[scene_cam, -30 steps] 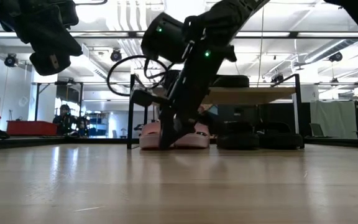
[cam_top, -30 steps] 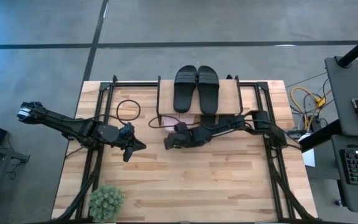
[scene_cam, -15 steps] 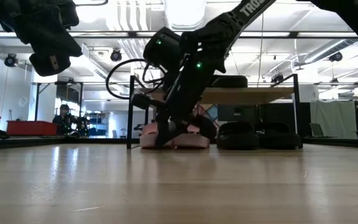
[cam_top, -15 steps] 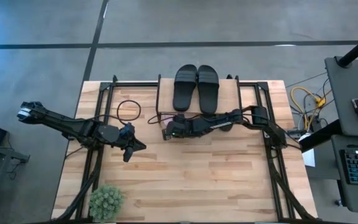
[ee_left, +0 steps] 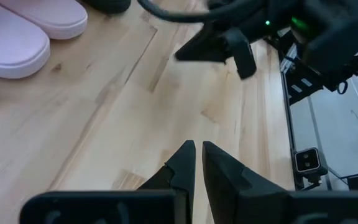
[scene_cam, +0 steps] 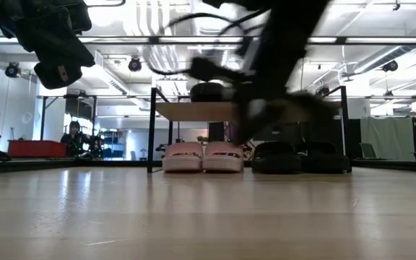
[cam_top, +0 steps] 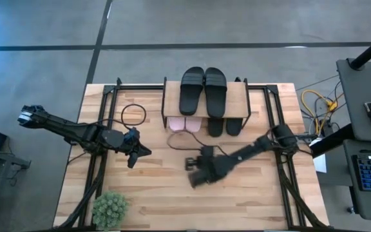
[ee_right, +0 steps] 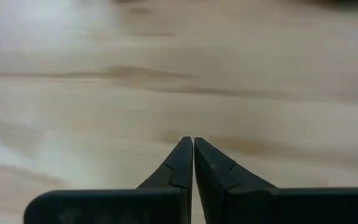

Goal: Pick and place slides into the shelf
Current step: Adjust the left black slide under the shelf

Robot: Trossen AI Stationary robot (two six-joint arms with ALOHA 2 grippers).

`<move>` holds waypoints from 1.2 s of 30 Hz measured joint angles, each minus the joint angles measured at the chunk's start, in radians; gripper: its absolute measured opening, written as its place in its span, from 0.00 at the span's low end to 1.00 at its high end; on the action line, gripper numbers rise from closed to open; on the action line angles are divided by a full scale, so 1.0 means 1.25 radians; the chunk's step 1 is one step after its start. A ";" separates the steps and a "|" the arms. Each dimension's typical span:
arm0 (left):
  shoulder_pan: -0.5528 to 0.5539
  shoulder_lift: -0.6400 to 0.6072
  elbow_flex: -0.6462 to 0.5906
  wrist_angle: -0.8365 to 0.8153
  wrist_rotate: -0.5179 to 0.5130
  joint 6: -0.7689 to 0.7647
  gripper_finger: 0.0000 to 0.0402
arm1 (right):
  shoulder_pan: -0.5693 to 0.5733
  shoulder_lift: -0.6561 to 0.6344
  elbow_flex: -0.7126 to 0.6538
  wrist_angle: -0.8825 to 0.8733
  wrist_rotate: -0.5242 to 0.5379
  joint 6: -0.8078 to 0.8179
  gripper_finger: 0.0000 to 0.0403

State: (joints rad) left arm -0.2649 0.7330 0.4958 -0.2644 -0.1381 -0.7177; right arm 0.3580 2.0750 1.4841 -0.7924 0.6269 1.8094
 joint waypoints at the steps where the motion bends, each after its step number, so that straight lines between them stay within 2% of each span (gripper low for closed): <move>1: 0.000 0.000 -0.002 0.001 0.000 0.000 0.04 | 0.017 -0.005 0.000 -0.065 -0.004 0.069 0.02; 5: 0.000 0.000 -0.009 0.000 0.000 0.001 0.04 | 0.056 -0.009 -0.016 -0.237 -0.051 0.249 0.02; 9: 0.000 0.006 -0.009 0.001 0.000 0.001 0.04 | 0.042 -0.024 -0.064 -0.232 -0.067 0.275 0.02; 13: 0.000 0.015 -0.009 0.002 0.000 0.001 0.04 | -0.011 -0.029 -0.100 -0.222 -0.067 0.221 0.02; 24: 0.000 0.031 -0.007 0.013 0.004 -0.007 0.04 | -0.187 -0.030 -0.138 -0.119 -0.049 -0.074 0.02; 28: 0.000 0.030 -0.006 0.013 0.004 -0.007 0.04 | -0.213 -0.030 -0.136 -0.119 -0.009 -0.129 0.02; 36: 0.000 0.031 -0.006 0.016 0.004 -0.007 0.04 | -0.220 -0.030 -0.136 -0.123 -0.016 -0.164 0.02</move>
State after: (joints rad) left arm -0.2653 0.7719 0.4877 -0.2447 -0.1333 -0.7265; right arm 0.0826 2.0377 1.3144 -0.9459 0.6073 1.6043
